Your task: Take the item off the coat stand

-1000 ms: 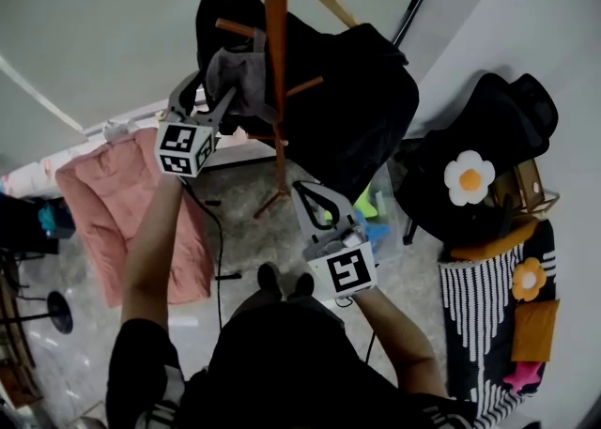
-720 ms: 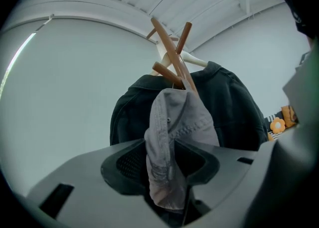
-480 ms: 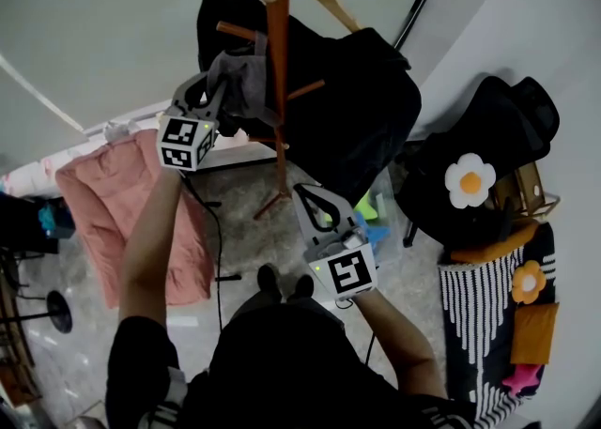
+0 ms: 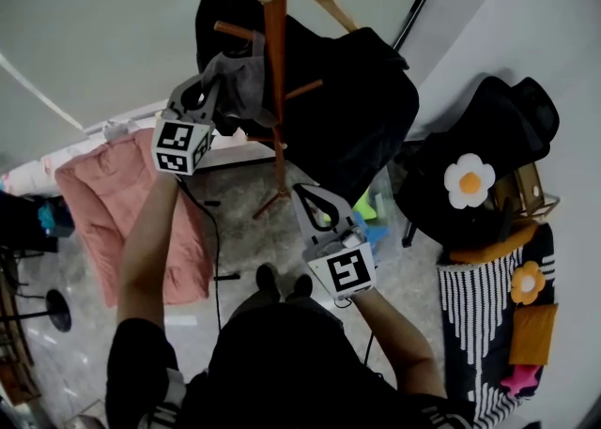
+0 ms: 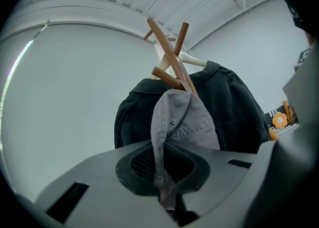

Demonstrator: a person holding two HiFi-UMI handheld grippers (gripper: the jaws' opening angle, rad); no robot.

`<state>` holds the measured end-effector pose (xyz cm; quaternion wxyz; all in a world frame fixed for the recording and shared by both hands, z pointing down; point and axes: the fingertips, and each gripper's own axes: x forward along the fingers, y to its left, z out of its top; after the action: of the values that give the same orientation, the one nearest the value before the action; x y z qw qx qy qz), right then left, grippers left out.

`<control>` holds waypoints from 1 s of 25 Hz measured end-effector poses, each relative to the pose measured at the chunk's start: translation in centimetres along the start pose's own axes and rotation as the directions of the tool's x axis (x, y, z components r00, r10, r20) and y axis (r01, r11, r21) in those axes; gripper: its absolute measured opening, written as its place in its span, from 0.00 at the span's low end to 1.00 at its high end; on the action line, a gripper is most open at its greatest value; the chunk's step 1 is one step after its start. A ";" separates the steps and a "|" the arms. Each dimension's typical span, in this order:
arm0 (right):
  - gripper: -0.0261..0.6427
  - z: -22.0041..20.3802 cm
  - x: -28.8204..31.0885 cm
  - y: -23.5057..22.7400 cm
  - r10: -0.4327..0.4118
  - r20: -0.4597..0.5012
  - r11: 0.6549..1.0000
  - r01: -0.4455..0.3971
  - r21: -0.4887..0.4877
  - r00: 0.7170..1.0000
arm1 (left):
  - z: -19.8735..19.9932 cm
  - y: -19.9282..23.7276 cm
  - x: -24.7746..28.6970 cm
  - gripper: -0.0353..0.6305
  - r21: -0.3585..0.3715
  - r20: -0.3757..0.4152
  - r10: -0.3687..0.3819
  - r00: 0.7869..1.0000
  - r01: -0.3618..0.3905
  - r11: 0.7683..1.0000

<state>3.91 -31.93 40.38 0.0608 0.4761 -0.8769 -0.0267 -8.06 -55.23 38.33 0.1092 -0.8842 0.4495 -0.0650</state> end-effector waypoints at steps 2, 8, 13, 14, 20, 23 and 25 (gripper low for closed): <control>0.07 0.0 -0.1 0.0 -0.001 0.000 1.000 0.001 0.002 1.000 | 0.6 0.3 -0.5 0.11 -0.017 0.011 0.008 1.000 -0.008 1.000; 0.07 0.0 -0.2 -0.1 -0.007 0.005 1.000 0.007 0.007 1.000 | 2.1 1.3 -1.7 0.11 -0.054 0.037 0.041 0.998 -0.039 0.998; 0.07 -0.2 0.0 -0.3 -0.007 0.004 1.000 0.007 0.014 1.000 | 3.4 2.2 -2.8 0.10 -0.077 0.073 0.080 0.994 -0.075 0.994; 0.07 -0.2 0.0 -0.3 -0.006 0.005 1.000 0.006 0.013 1.000 | 3.9 2.5 -3.1 0.10 -0.083 0.084 0.090 0.992 -0.083 0.993; 0.07 0.0 -0.1 0.1 -0.002 0.006 1.000 0.002 0.014 1.000 | 5.7 3.9 -4.9 0.10 -0.102 0.136 0.156 0.978 -0.143 0.984; 0.07 0.2 -0.2 0.2 -0.002 0.013 1.000 0.002 0.007 1.000 | 6.3 4.4 -6.0 0.10 -0.112 0.160 0.191 0.969 -0.174 0.978; 0.07 0.3 -0.3 0.2 -0.003 0.014 1.000 0.002 0.008 1.000 | 6.7 4.6 -6.8 0.10 -0.122 0.171 0.211 0.962 -0.192 0.974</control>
<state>3.88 -31.62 40.07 0.0528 0.4773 -0.8768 -0.0268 -14.23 -51.52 30.61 0.1099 -0.8405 0.5280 0.0515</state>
